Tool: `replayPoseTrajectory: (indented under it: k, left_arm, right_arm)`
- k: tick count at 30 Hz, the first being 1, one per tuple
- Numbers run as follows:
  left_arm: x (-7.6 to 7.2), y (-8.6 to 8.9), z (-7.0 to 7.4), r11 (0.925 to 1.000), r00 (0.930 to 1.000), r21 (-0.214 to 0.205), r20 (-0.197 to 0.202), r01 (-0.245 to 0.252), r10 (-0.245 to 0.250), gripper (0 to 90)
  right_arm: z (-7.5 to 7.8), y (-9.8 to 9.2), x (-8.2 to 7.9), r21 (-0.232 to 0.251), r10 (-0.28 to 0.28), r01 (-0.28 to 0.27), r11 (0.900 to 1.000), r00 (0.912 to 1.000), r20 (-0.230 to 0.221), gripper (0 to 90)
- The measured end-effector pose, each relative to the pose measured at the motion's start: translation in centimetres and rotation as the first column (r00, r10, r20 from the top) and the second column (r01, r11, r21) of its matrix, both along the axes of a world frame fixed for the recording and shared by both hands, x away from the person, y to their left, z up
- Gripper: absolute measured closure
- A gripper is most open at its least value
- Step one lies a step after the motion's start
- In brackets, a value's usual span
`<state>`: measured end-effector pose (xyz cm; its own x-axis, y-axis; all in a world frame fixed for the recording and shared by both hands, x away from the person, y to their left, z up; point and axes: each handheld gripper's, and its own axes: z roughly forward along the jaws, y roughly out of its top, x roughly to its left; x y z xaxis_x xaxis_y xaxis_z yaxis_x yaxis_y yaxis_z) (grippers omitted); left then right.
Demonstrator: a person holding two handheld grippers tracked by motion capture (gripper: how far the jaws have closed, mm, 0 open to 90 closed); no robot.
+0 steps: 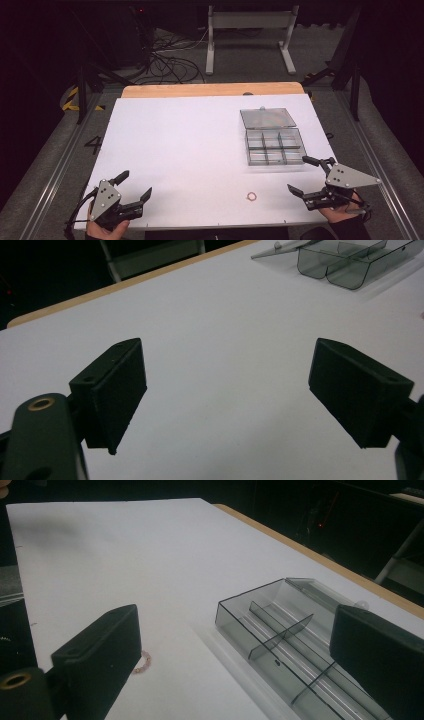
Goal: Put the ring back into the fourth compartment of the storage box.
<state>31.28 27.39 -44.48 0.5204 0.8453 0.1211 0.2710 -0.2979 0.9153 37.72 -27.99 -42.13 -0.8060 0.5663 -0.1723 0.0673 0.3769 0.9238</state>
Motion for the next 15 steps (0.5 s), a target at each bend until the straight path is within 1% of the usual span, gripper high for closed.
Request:
replayPoseTrajectory:
  k: [1, 3, 5, 7, 11, 15]
  left_arm:
    - [0.0, 0.0, 0.0, 1.0, 1.0, 0.0, 0.0, 0.0, 0.0, 16.1]
    - [-0.04, 0.06, 0.0, 0.9999, 1.0, -0.014, -0.005, 0.007, -0.007, 16.0]
    - [-0.08, 0.05, 0.03, 0.9998, 1.0, -0.016, -0.003, 0.009, -0.009, 16.1]
    - [0.02, -0.07, 0.03, 0.9999, 1.0, 0.009, -0.003, 0.008, -0.008, 16.1]
    - [0.05, -0.2, -0.03, 0.9999, 1.0, 0.015, -0.003, 0.008, -0.008, 16.1]
    - [0.11, -0.11, 0.01, 0.9999, 0.9999, 0.013, -0.002, 0.01, -0.01, 16.1]
  right_arm:
    - [0.04, -0.02, 0.0, 0.001, -0.001, 0.001, 1.0, 1.0, 0.0, 7.0]
    - [0.06, -0.08, 0.06, 0.001, 0.0, 0.0, 1.0, 1.0, -0.003, 7.1]
    - [0.04, -0.09, 0.09, 0.0, -0.001, 0.001, 1.0, 1.0, -0.008, 7.1]
    - [0.04, -0.1, 0.08, -0.006, -0.002, 0.002, 1.0, 0.9999, -0.01, 7.3]
    - [0.17, -0.14, 0.03, -0.012, -0.001, 0.0, 0.9999, 1.0, -0.007, 7.7]
    - [0.32, -0.31, 0.05, -0.01, -0.009, 0.008, 0.9999, 0.9999, -0.014, 8.0]
